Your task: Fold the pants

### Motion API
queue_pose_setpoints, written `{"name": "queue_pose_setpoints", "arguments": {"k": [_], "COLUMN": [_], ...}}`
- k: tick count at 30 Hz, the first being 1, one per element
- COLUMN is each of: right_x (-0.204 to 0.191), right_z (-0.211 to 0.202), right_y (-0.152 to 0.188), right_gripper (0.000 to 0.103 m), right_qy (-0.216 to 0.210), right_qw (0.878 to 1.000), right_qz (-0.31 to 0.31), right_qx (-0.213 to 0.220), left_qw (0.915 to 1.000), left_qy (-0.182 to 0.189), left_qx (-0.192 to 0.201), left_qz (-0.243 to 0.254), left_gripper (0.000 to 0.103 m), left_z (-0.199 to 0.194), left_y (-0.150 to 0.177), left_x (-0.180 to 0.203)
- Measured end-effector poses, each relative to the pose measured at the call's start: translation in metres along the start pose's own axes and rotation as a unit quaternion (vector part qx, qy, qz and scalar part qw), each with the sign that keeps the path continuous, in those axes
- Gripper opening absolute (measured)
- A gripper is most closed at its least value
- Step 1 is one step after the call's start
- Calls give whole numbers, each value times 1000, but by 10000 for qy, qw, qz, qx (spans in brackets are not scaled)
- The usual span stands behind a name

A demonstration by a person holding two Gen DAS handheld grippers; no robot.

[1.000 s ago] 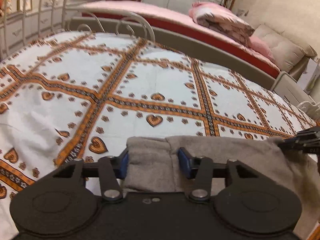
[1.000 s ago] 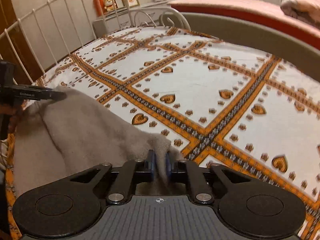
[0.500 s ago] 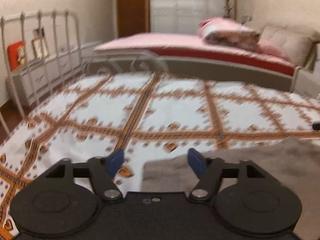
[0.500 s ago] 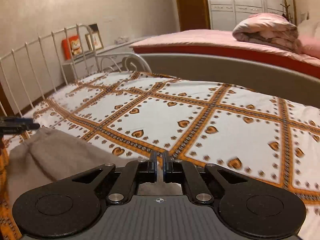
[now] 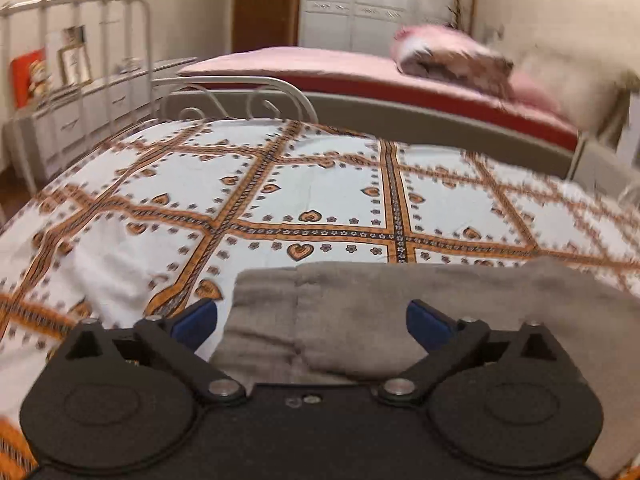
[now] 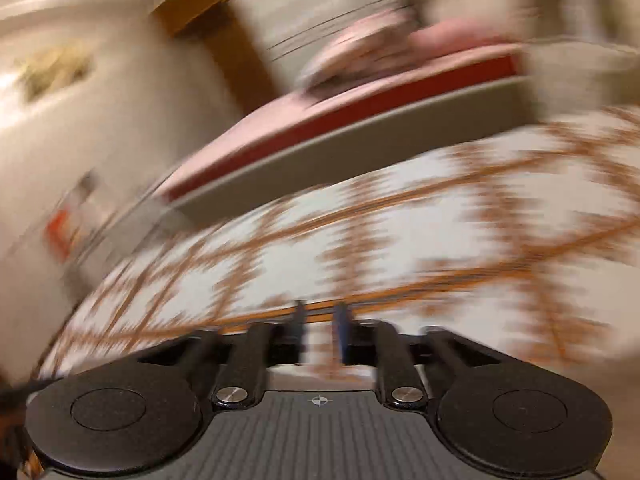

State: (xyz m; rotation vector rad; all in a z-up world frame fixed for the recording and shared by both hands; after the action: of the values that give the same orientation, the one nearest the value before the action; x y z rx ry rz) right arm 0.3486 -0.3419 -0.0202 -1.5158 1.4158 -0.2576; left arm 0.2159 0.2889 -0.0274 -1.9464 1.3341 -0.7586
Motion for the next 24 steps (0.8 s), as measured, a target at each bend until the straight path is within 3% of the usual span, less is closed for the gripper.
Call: {"name": "queue_pose_setpoints", "arguments": {"k": [1,2,7,12,14,15,16,19,21,24], "right_x": [28,54,152,220,230,233,236,236,235,242], "right_z": [-27,-52,-157,-206,-212,-213,-212,-205,-200,-195], "right_y": [2,5,24,61,67,68,68,76,80,86], "right_gripper": [71,74,74,74,67,48,37,25,26,26], "right_qy": [256,497,1222,1345,1361,1330,1331,1318,1428,1237], "right_qw": [9990,9959,9621,9223,9181,9185,9194,9244,9239,9162], "right_qz": [322,671,2232,3518,3636,3648,3641,3563,3546,3810], "right_qx": [190,351,981,868,802,748,655,358,143,103], "left_qw": [10000,10000,9991,9989,9987,9982,9977,9970,9973,9971], "left_qy": [-2,-8,-321,-309,-339,-446,-531,-631,-624,-629], "left_qx": [1,-40,-235,-356,-385,-383,-384,-367,-367,-401], "left_qz": [-33,-26,166,-76,-14,84,184,240,136,132], "left_gripper": [97,97,97,97,97,97,97,97,97,97], "left_z": [-5,-8,-9,-4,-2,0,1,3,2,2], "left_y": [4,9,16,17,18,18,18,17,18,19], "left_x": [-1,-1,-5,-4,3,8,12,17,15,13]}}
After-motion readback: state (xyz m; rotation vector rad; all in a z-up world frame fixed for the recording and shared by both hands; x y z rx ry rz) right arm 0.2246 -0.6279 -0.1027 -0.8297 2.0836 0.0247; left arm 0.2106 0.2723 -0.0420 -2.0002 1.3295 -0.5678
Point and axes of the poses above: each gripper's, at about its wrist camera, not at the fingertips, and z roughly the way its jaws point, x to its right, y to its underside, the point moved 2 cm from there along z, roughly the way its jaws point, and after that the axes turned 3 degrees about -z, right-handed, at the moved point
